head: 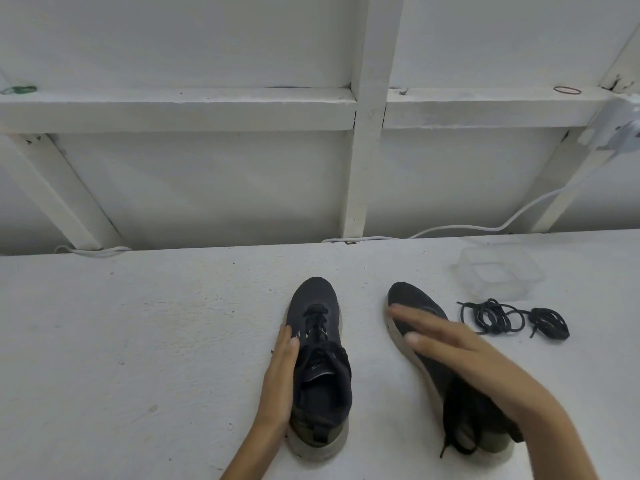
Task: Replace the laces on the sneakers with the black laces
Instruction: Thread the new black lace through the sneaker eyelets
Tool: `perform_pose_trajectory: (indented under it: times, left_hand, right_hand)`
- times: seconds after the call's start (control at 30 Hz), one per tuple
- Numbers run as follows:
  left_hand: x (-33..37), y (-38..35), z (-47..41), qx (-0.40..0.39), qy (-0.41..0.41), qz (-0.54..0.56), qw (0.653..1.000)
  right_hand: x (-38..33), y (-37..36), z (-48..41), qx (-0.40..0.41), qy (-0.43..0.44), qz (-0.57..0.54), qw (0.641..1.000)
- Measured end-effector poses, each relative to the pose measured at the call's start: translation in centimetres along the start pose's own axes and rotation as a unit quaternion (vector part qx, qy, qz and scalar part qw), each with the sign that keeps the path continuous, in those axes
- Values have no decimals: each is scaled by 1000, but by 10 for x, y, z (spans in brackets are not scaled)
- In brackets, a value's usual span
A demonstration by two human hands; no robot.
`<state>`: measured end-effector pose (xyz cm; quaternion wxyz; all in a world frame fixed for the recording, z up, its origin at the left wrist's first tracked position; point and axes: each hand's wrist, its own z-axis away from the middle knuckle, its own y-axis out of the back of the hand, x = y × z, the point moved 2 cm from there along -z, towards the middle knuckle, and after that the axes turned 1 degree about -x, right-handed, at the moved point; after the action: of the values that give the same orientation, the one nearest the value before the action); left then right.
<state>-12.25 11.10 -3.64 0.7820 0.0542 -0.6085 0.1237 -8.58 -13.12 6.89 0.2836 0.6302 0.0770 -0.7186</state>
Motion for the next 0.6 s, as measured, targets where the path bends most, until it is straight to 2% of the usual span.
perform_pose_trajectory:
  times: [0.13, 0.2, 0.27, 0.43, 0.6]
  left_hand:
    - [0, 0, 1, 7, 2, 19, 1000]
    - [1, 1, 2, 7, 2, 23, 1000]
    - [3, 1, 2, 7, -3, 19, 1000]
    - [2, 1, 2, 10, 5, 28, 1000]
    - [1, 0, 2, 17, 12, 7, 1000]
  right_hand:
    - [32, 49, 7, 78, -34, 61, 994]
    - [55, 59, 8, 88, -59, 68, 992]
    - [71, 57, 11, 77, -79, 0, 994]
    - [101, 51, 7, 72, -29, -123, 989]
    - [90, 15, -6, 132, -24, -228, 964]
